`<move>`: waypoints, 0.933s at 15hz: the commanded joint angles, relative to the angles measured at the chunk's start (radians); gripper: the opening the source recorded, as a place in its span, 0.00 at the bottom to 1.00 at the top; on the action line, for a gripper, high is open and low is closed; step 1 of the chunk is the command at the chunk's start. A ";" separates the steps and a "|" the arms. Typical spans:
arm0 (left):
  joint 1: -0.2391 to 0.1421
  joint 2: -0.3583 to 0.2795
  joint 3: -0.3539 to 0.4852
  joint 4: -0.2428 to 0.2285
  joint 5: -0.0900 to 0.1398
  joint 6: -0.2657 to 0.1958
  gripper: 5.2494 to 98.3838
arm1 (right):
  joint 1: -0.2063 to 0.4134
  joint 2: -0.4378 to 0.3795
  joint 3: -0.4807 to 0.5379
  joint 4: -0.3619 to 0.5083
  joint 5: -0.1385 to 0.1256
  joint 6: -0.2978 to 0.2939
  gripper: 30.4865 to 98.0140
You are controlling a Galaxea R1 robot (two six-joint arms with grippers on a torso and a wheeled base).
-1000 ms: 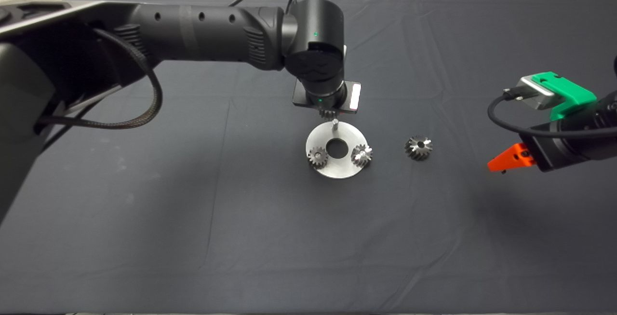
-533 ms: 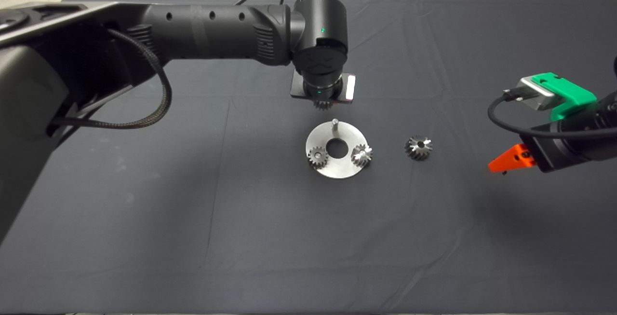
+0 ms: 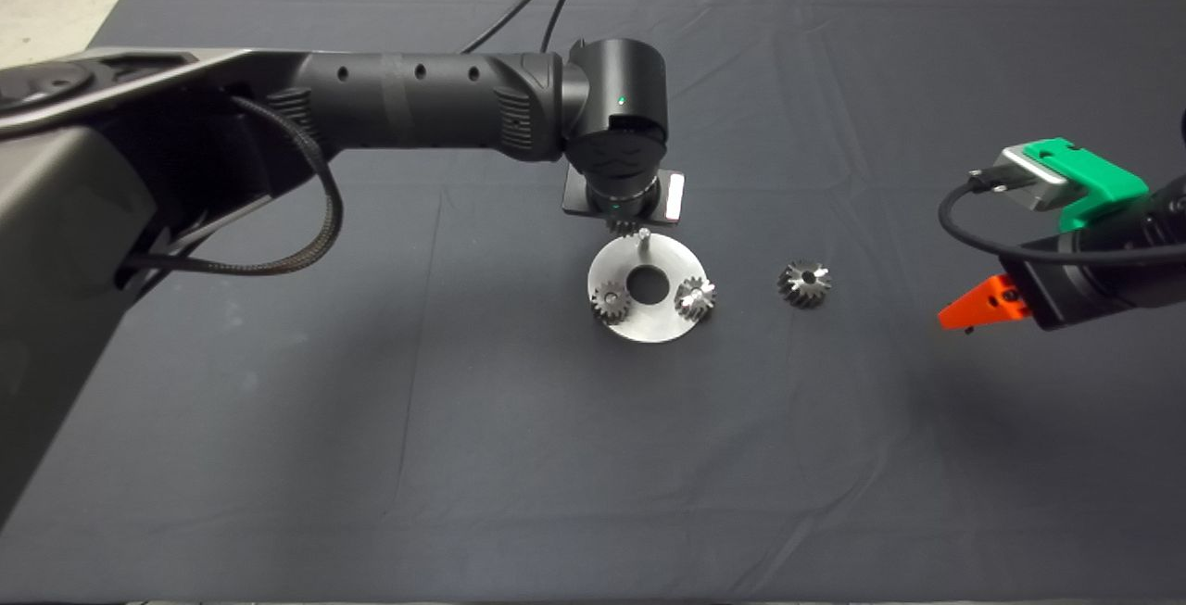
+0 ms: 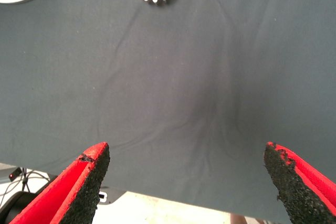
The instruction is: Remove an incorrectly installed larger gear and replace it with the correct smaller gear
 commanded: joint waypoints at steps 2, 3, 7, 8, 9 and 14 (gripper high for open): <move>-0.026 0.007 0.019 0.014 -0.038 0.023 0.32 | 0.022 -0.017 0.003 0.032 -0.041 0.000 0.70; -0.026 0.009 0.019 0.014 -0.052 0.025 0.32 | 0.022 -0.020 0.003 0.032 -0.041 0.000 0.70; -0.025 0.013 0.019 0.012 -0.065 0.028 0.32 | 0.022 -0.019 0.003 0.031 -0.041 0.000 0.70; -0.025 0.013 0.019 0.012 -0.072 0.043 0.32 | 0.022 -0.019 0.003 0.031 -0.041 0.000 0.70; -0.025 0.013 0.017 0.012 -0.078 0.053 0.32 | 0.022 -0.019 0.003 0.031 -0.041 0.000 0.70; -0.021 0.016 0.004 0.014 -0.093 0.079 0.32 | 0.022 -0.019 0.003 0.031 -0.041 0.000 0.70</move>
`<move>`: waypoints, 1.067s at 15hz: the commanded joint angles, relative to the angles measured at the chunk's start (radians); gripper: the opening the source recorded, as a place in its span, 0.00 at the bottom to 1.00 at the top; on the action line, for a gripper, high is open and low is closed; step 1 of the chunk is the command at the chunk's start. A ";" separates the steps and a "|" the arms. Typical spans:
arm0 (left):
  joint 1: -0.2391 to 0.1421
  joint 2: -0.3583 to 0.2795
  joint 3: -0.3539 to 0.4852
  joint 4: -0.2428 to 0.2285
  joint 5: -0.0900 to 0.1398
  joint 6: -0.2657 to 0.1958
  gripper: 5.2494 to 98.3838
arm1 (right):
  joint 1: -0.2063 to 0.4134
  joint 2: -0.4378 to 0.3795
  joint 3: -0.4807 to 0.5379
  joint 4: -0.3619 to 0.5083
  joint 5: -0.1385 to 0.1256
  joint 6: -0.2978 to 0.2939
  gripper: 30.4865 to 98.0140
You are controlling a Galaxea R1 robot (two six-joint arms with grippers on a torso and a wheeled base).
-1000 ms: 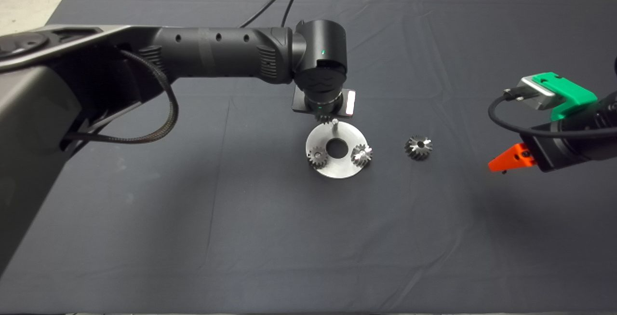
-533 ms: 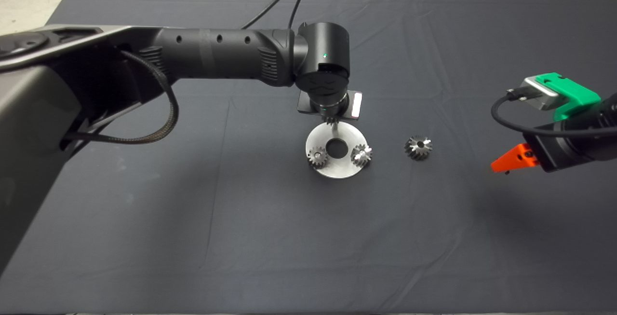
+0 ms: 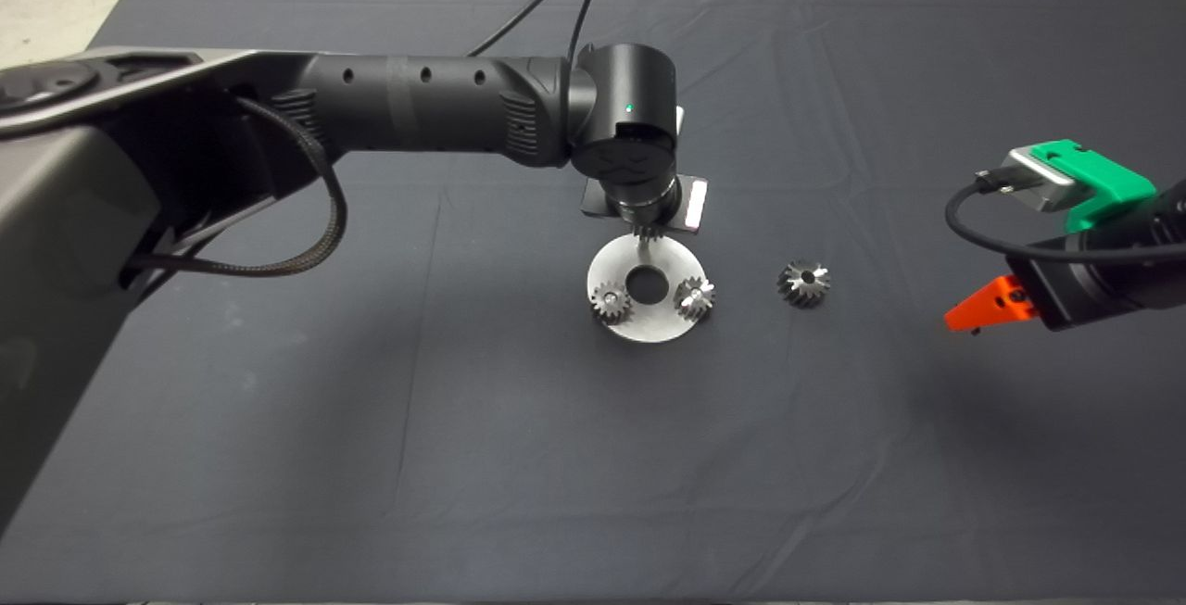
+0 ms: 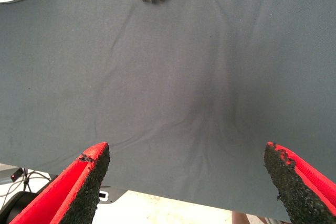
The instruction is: Remove an incorrectly installed larger gear and replace it with the correct smaller gear
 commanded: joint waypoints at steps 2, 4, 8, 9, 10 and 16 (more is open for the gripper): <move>-0.011 0.008 -0.004 0.014 -0.021 0.017 0.32 | 0.022 -0.002 0.003 0.031 -0.042 0.000 0.70; -0.008 0.010 -0.006 0.014 -0.022 0.032 0.32 | 0.022 -0.001 0.003 0.031 -0.040 0.000 0.70; 0.015 0.013 -0.044 0.015 -0.021 0.038 0.32 | 0.022 -0.001 0.003 0.031 -0.040 0.000 0.70; 0.027 0.013 -0.057 0.015 -0.021 0.054 0.32 | 0.022 0.001 0.003 0.031 -0.040 0.000 0.70; 0.034 0.013 -0.063 0.020 -0.021 0.058 0.32 | 0.022 0.001 0.003 0.032 -0.040 0.001 0.70; 0.040 0.013 -0.067 0.041 -0.021 0.060 0.32 | 0.022 0.004 0.003 0.032 -0.040 0.002 0.70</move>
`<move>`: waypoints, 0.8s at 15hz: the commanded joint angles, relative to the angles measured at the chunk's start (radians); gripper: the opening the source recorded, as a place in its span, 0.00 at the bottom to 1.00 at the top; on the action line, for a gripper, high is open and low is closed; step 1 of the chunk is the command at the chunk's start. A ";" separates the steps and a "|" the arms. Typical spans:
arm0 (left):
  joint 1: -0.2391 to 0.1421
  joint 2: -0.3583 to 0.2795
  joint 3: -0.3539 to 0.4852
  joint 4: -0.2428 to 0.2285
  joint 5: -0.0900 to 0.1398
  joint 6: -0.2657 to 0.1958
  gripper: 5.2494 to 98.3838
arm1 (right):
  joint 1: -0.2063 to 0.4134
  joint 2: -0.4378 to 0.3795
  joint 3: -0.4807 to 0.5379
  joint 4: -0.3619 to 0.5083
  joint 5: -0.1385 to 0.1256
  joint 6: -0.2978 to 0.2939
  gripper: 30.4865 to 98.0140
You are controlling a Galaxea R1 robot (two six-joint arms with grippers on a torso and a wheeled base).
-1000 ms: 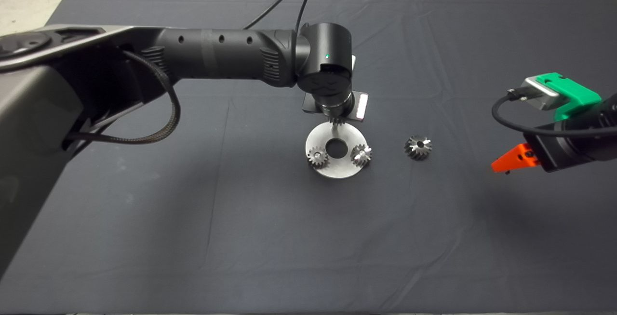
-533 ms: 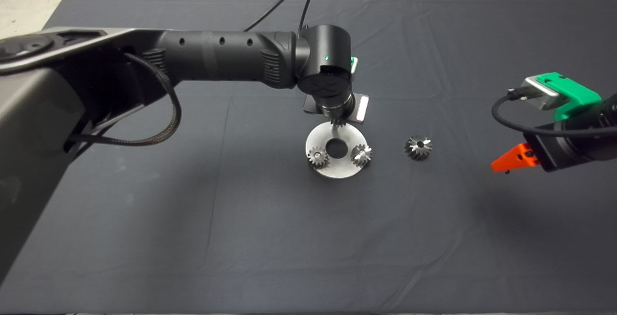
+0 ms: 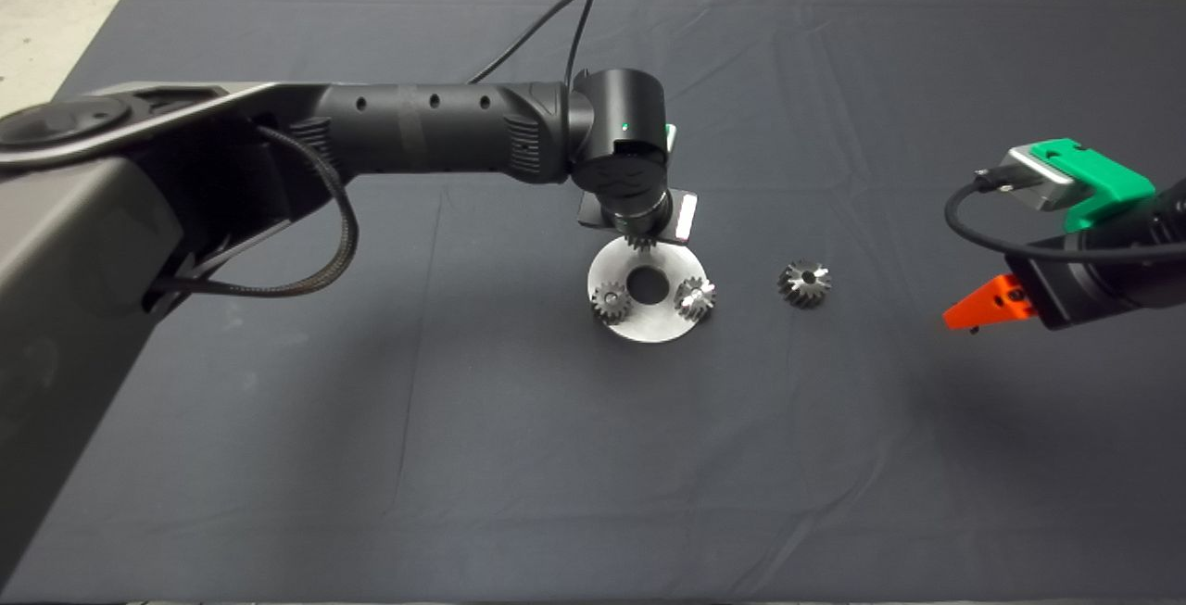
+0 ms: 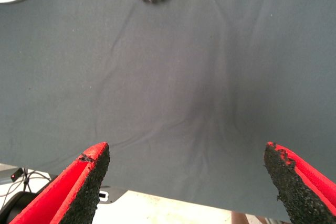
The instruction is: Remove an incorrectly installed larger gear and replace it with the correct smaller gear
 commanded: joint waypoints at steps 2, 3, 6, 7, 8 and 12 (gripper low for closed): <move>-0.013 0.004 0.001 0.022 -0.005 0.003 0.32 | 0.022 0.002 0.003 0.032 -0.040 0.001 0.70; -0.016 0.004 0.001 0.022 -0.016 0.003 0.32 | 0.022 0.000 0.003 0.031 -0.040 0.001 0.70; -0.016 0.005 0.000 0.022 -0.023 0.003 0.32 | 0.022 -0.001 0.003 0.031 -0.040 0.002 0.70; -0.015 0.006 0.000 0.022 -0.023 0.002 0.32 | 0.022 -0.001 0.003 0.031 -0.040 0.002 0.70; -0.015 0.006 0.000 0.022 -0.024 -0.001 0.32 | 0.021 -0.001 0.003 0.031 -0.040 0.000 0.70; -0.014 0.005 -0.020 0.022 -0.029 0.003 0.32 | 0.021 -0.004 0.004 0.032 -0.040 0.002 0.70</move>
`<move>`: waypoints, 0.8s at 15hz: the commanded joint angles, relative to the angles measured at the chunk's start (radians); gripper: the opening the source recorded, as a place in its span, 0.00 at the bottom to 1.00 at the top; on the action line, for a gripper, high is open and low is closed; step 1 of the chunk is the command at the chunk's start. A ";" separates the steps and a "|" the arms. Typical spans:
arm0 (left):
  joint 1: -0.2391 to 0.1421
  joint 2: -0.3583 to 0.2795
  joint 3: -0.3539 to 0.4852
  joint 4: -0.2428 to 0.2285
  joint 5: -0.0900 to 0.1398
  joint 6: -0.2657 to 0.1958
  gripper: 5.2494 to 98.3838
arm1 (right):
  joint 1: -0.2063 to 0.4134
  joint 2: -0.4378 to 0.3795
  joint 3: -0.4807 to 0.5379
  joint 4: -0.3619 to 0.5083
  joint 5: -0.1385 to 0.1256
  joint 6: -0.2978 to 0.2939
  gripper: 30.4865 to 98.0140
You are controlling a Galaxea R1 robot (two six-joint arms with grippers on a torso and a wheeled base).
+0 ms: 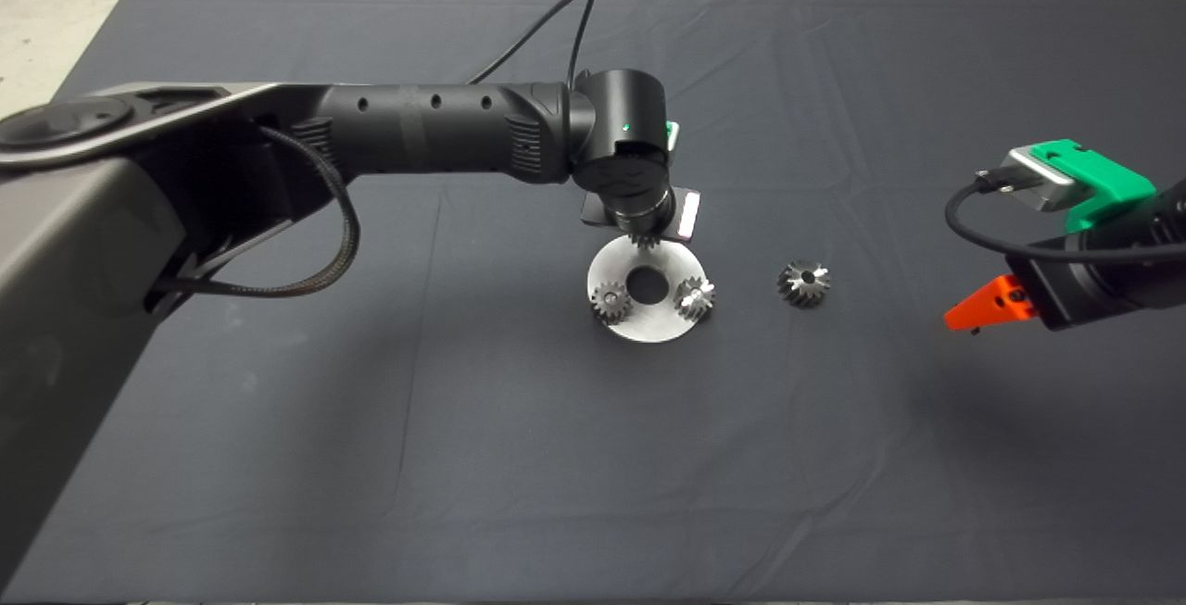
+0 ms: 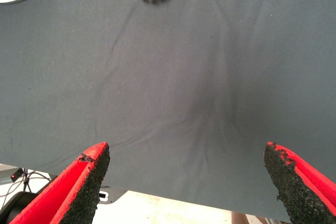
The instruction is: Remove an incorrectly installed larger gear and replace it with the correct smaller gear
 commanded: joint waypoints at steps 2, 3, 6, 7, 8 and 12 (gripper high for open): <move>-0.012 0.005 -0.022 0.019 -0.012 0.004 0.32 | 0.021 -0.004 0.003 0.032 -0.041 0.002 0.70; -0.012 0.005 -0.022 0.020 -0.012 0.004 0.32 | 0.021 -0.004 0.005 0.032 -0.041 0.002 0.70; -0.012 0.005 -0.022 0.019 -0.016 0.004 0.32 | 0.021 -0.004 0.003 0.032 -0.041 0.002 0.70; -0.014 0.004 -0.017 0.019 -0.016 0.004 0.32 | 0.021 -0.004 0.004 0.032 -0.041 0.002 0.70; -0.015 0.003 -0.010 0.019 -0.013 0.004 0.32 | 0.021 -0.004 0.003 0.032 -0.041 0.002 0.70; -0.015 0.003 0.026 0.019 -0.004 0.001 0.32 | 0.021 -0.006 0.004 0.031 -0.041 0.002 0.70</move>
